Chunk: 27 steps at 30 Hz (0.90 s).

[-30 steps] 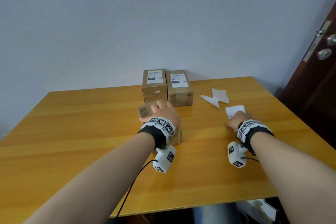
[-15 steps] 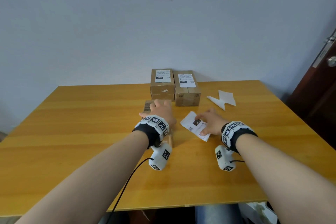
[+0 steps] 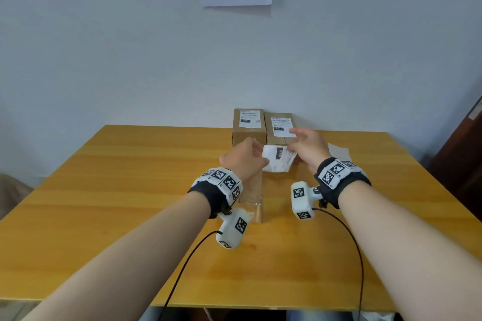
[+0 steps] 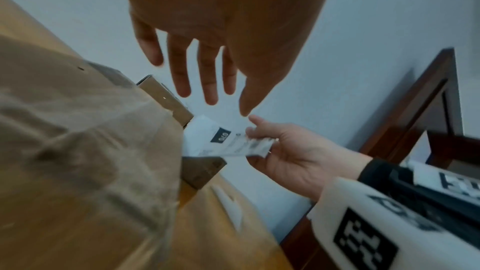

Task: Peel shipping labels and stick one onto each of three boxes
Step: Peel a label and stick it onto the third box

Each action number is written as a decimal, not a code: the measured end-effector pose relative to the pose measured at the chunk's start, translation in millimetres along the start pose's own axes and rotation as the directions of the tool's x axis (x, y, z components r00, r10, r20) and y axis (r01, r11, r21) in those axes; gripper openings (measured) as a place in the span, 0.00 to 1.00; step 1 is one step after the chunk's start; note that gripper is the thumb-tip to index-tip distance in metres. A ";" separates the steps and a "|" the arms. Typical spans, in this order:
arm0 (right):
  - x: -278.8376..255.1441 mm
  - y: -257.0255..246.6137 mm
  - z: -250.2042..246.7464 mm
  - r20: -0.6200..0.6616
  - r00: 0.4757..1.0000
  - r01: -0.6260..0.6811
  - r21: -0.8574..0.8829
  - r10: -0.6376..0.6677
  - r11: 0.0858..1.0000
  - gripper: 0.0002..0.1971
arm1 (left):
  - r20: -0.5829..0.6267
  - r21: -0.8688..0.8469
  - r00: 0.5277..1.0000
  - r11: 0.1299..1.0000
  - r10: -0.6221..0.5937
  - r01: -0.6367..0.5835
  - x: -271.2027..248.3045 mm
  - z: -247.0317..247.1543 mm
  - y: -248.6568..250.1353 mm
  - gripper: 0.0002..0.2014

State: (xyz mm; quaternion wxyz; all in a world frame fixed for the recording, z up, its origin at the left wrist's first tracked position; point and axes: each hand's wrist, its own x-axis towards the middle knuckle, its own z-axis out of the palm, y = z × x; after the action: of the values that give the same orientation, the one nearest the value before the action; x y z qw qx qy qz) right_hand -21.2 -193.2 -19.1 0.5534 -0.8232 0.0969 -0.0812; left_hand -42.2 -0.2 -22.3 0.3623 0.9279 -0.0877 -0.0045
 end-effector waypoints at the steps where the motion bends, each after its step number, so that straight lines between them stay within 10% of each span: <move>1: -0.1 -10.1 1.3 -0.004 0.999 0.047 0.030 -0.047 0.998 0.25 | -0.013 -0.115 0.999 0.993 0.034 -0.036 1.7 -3.9 3.2 0.16; 7: -10.2 -51.1 14.7 0.092 0.964 0.229 0.175 -0.248 0.958 0.23 | -0.072 -0.322 0.977 0.922 0.201 -0.214 7.6 -22.3 8.9 0.12; 17: -15.9 -61.5 35.3 0.148 0.944 0.223 0.372 -0.294 0.901 0.16 | -0.239 -0.454 0.968 0.871 0.081 -0.185 5.9 -36.5 -9.4 0.04; 27: -25.1 -60.4 43.7 0.229 0.921 0.276 0.184 -0.314 0.943 0.05 | -0.285 -0.538 0.947 0.794 0.145 -0.283 1.9 -41.4 -13.2 0.07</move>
State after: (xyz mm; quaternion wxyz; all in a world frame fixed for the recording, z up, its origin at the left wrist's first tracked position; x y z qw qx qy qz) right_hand -30.8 -125.6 19.9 0.6022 -0.7886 -0.1070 -0.0640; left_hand -35.3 36.8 -0.6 0.6297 0.7540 -0.1450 0.1178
